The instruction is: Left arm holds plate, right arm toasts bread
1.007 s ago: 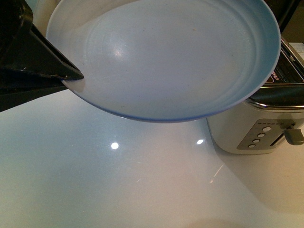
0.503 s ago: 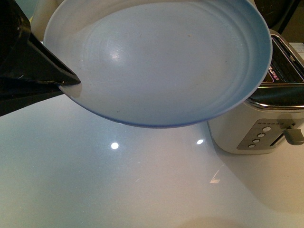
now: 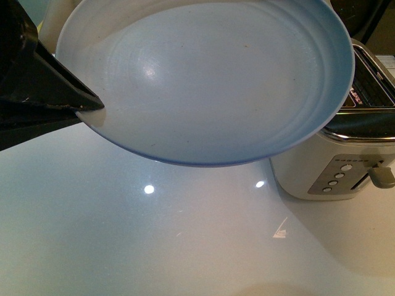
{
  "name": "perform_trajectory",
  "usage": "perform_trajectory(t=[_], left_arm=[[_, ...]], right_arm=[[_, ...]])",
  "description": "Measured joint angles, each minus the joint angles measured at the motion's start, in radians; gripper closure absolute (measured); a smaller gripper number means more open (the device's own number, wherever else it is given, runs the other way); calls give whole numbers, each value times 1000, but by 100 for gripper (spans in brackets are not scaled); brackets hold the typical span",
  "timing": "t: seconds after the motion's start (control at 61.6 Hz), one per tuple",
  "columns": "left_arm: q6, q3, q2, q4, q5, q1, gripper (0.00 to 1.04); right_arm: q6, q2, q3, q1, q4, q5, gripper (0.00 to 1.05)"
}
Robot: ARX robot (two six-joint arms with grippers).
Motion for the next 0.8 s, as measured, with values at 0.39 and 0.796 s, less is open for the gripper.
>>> perform_trajectory(t=[0.39,0.796], left_arm=[[2,-3,0,3,0,0,102],[3,-7,-8,18,21,13,102]], right_arm=[[0,-97,0,0,-98,0,103],[0,-270,0,0,-277,0,92]])
